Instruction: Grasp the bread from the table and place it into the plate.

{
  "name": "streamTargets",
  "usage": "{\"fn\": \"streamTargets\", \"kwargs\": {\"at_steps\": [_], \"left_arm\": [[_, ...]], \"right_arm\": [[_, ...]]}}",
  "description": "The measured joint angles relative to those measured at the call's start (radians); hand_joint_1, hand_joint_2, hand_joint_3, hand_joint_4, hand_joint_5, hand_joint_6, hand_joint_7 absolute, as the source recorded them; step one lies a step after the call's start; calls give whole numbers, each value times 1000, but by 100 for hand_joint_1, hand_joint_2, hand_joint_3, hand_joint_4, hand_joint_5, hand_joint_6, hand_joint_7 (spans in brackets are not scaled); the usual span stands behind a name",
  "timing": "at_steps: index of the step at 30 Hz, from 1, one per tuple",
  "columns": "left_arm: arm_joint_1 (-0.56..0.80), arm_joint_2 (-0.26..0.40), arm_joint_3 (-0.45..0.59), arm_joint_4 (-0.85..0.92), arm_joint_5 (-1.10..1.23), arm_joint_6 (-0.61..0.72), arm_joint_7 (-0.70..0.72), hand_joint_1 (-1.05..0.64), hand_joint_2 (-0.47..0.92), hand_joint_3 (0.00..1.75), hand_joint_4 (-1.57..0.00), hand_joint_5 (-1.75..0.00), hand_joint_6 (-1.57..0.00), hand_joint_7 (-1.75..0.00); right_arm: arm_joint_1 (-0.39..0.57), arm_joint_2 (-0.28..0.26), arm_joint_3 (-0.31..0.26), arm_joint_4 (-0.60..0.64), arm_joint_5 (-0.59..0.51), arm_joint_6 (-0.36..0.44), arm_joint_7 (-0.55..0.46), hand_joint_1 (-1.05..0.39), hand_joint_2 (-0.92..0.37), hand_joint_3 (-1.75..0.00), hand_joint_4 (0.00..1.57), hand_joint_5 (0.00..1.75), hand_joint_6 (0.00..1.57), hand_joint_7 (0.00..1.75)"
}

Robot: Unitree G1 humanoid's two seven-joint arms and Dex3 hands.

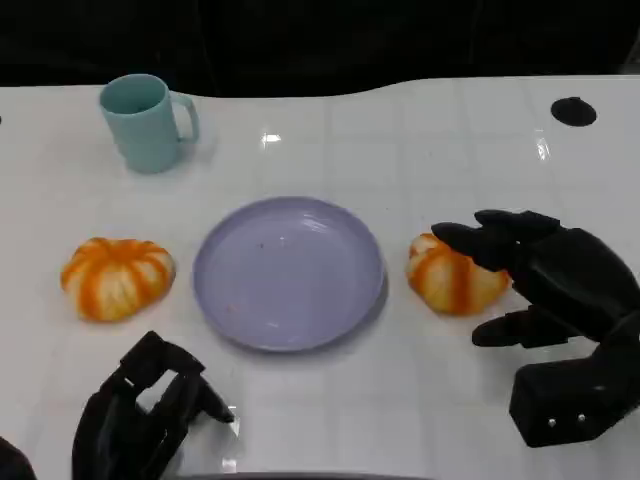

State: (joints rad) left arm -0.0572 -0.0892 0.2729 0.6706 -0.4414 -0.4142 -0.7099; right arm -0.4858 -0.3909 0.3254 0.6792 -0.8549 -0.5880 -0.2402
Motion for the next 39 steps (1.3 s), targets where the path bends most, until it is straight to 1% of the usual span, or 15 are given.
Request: {"fn": "streamTargets", "kwargs": {"at_steps": [6,11,22,25,26,27,28,29,30,31,32,34,35,37,39], "left_arm": [[1,-4,-2,-1,0,-2,0,-53,92,27,-61,-175,-47,-158],[2,-7,-2,-3,-4,-4,0,-52,92,26,-61,-175,-47,-157],[8,-13,-5,-19,-4,-4,0,-53,92,25,-61,-175,-49,-154],[10,-14,-6,-21,-4,2,0,-53,92,26,-61,-175,-48,-153],[11,-14,-6,-22,-4,6,0,-52,92,26,-61,-175,-48,-153],[12,-14,-6,-23,-5,10,0,-52,92,26,-61,-175,-48,-152],[14,-14,-6,-24,-5,11,0,-51,92,26,-60,-175,-48,-151],[17,-15,-6,-27,-5,11,0,-51,92,27,-60,-175,-48,-151],[19,-15,-6,-30,-5,11,0,-51,92,27,-59,-175,-48,-150],[22,-16,-7,-34,-5,11,0,-51,92,27,-59,-175,-48,-150],[24,-16,-7,-37,-5,11,0,-51,92,27,-59,-175,-49,-150],[25,-16,-7,-40,-5,11,0,-51,92,27,-59,-175,-49,-150],[26,-16,-7,-40,-5,11,0,-51,92,27,-59,-175,-49,-150],[27,-16,-7,-41,-5,11,0,-51,92,27,-59,-175,-49,-150],[29,-16,-7,-41,-4,10,0,-52,92,28,-59,-175,-49,-151]], "right_arm": [[-114,48,117,198,-78,90,-124,-47,-84,0,19,4,24,0],[-185,96,191,345,-90,141,-171,-47,-84,0,18,4,23,0],[-280,181,271,532,-83,230,-188,-48,-86,0,17,7,22,1],[-296,202,274,564,-68,245,-188,-38,-87,-1,31,17,32,5],[-298,207,274,571,-64,248,-188,-35,-90,-1,40,34,44,9],[-301,212,275,579,-59,248,-189,-34,-90,0,37,51,49,9],[-303,215,276,584,-56,249,-190,-30,-91,-2,48,82,66,17],[-304,218,277,589,-54,248,-200,-27,-92,-3,52,101,75,21],[-304,219,279,594,-52,246,-219,-24,-92,-6,63,134,91,30],[-304,221,280,600,-51,239,-243,-23,-92,-7,66,146,97,33],[-304,221,281,603,-49,230,-266,-24,-92,-16,82,163,90,79],[-303,221,281,610,-44,208,-305,-27,-92,-32,91,172,76,142],[-301,221,281,613,-39,198,-324,-28,-92,-41,93,173,71,161],[-294,221,281,619,-34,180,-365,-29,-92,-46,94,174,68,171],[-288,222,284,623,-33,170,-390,-29,-80,-73,91,175,64,174]]}}
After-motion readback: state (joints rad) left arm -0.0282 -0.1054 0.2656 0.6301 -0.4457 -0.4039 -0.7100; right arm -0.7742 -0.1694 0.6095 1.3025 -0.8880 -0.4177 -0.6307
